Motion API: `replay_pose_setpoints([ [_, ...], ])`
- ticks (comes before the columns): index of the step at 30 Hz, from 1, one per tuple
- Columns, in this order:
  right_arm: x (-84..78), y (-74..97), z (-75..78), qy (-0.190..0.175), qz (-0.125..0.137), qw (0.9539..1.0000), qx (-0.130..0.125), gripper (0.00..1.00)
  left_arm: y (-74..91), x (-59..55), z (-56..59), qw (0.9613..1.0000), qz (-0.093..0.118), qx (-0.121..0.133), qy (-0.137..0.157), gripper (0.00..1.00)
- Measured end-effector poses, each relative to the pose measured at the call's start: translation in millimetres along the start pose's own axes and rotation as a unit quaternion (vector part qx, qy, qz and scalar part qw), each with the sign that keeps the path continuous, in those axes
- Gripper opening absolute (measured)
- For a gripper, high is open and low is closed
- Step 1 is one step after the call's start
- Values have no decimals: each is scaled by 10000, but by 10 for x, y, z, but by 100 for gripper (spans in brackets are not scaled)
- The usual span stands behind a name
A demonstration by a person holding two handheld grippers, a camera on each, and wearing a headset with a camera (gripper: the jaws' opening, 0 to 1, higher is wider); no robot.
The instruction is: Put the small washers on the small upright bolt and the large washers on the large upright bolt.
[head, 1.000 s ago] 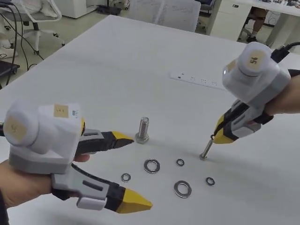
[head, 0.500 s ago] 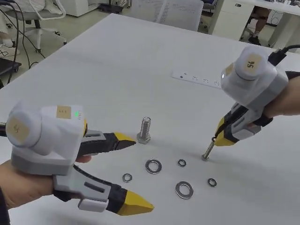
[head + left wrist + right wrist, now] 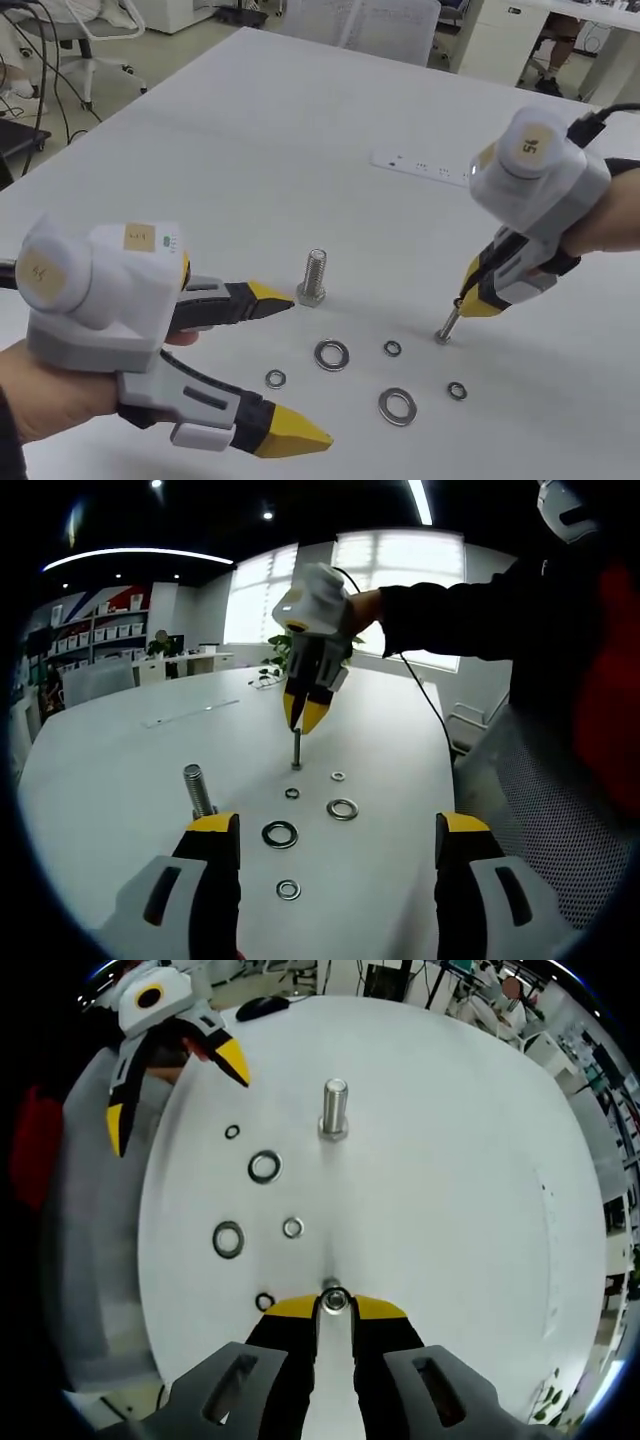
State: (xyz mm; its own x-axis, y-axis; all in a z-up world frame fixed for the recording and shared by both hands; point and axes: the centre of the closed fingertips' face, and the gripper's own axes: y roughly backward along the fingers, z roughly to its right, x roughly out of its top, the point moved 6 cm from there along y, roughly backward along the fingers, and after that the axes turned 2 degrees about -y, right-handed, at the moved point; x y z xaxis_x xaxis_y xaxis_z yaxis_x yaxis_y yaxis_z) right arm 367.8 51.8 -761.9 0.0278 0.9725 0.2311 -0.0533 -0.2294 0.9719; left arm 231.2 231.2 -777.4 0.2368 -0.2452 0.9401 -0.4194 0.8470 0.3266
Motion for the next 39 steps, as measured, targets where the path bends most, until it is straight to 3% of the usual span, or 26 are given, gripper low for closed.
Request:
replay_pose_setpoints([
  [23, -51, -338, -15, -95, -79, 9998, 152, 13, 7, -11, -16, 10000, -12, 32, 26, 79],
  [39, -85, -469, -35, -70, -130, 9998, 156, 13, 15, -18, -13, 10000, -20, 37, 37, 78],
])
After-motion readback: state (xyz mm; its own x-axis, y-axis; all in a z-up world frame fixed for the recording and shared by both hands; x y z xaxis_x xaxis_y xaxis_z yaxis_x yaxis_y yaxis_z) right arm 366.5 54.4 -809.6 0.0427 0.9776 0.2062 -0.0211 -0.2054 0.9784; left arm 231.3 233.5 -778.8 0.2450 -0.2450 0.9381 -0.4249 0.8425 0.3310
